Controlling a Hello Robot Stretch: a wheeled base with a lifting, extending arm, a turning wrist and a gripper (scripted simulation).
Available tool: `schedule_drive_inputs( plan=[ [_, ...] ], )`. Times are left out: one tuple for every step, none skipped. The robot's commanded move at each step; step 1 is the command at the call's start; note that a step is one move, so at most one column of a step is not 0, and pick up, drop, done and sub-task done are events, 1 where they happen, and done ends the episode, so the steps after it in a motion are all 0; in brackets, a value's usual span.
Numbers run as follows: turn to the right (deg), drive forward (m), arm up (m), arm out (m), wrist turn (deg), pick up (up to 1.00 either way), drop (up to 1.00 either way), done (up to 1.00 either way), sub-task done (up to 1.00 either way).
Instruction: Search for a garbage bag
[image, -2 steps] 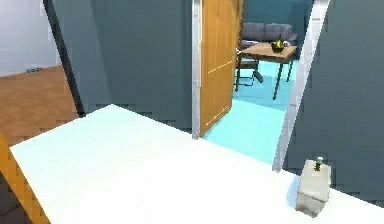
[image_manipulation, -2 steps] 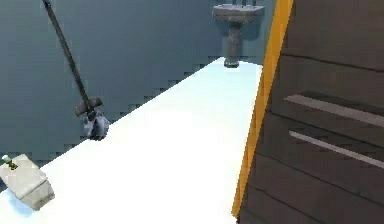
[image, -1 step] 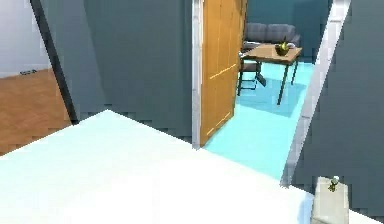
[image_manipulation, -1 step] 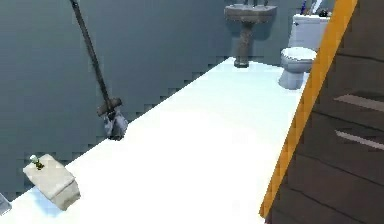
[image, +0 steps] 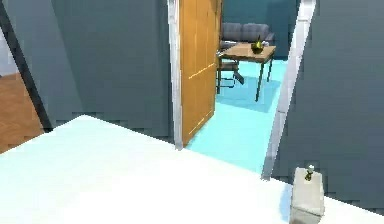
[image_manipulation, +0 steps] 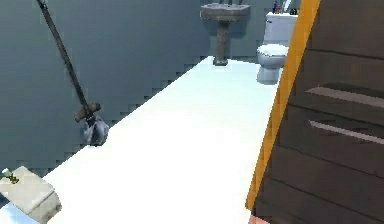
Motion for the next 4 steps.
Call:
schedule_drive_inputs(
  plan=[
    [0.0, 1.0, 0.0, 0.0, 0.0, 0.0, 0.0, 0.0, 0.0],
    [3.0, 0.0, 0.0, 0.0, 0.0, 0.0, 0.0, 0.0, 0.0],
    [0.0, 0.3, 0.0, 0.0, 0.0, 0.0, 0.0, 0.0, 0.0],
    [21.0, 0.0, 0.0, 0.0, 0.0, 0.0, 0.0, 0.0, 0.0]
  ],
)
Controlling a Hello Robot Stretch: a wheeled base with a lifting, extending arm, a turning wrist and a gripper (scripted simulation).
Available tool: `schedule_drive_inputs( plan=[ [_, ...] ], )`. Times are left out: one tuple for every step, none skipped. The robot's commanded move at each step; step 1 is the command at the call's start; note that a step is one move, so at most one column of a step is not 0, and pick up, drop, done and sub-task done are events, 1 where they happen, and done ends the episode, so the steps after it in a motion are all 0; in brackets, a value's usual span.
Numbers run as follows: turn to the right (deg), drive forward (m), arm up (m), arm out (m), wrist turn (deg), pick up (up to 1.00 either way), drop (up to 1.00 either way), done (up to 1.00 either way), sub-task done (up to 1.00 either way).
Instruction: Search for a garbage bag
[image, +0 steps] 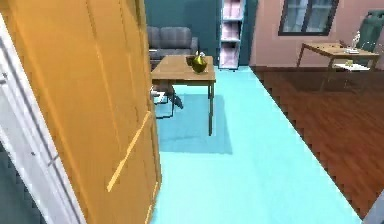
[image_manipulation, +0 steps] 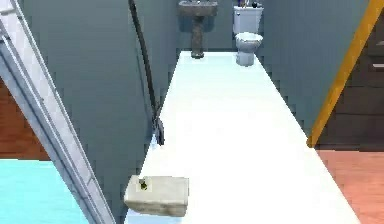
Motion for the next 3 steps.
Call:
schedule_drive_inputs(
  plan=[
    [0.0, 0.45, 0.0, 0.0, 0.0, 0.0, 0.0, 0.0, 0.0],
    [45.0, 0.0, 0.0, 0.0, 0.0, 0.0, 0.0, 0.0, 0.0],
    [18.0, 0.0, 0.0, 0.0, 0.0, 0.0, 0.0, 0.0, 0.0]
  ],
)
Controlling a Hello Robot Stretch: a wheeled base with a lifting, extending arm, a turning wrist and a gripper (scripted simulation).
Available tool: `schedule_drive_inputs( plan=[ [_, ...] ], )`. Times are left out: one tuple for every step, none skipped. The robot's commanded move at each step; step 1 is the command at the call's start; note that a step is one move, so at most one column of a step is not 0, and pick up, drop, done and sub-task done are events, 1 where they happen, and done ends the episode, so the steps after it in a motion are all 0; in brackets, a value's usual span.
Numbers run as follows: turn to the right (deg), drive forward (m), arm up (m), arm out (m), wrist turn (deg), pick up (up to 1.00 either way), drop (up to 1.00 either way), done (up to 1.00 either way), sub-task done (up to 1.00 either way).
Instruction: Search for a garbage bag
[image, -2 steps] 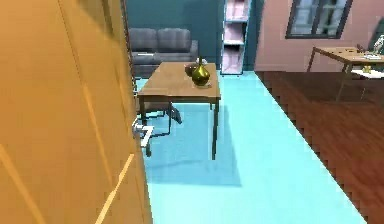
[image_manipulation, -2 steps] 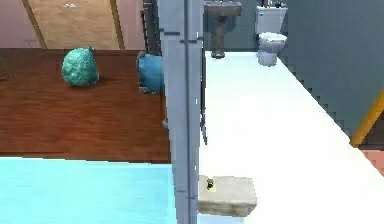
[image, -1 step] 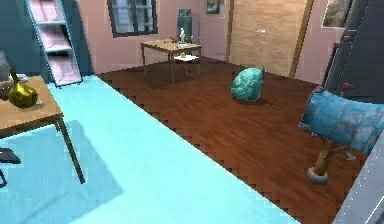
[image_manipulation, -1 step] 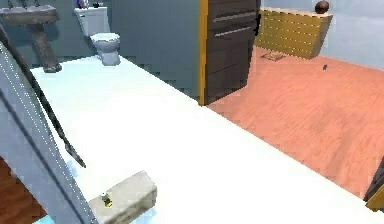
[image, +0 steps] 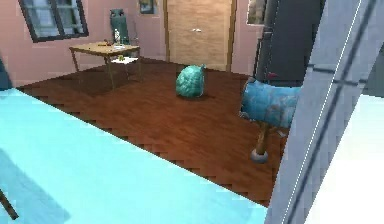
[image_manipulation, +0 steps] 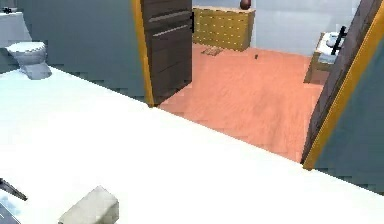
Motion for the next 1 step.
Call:
schedule_drive_inputs(
  plan=[
    [3.0, 0.0, 0.0, 0.0, 0.0, 0.0, 0.0, 0.0, 0.0]
  ],
)
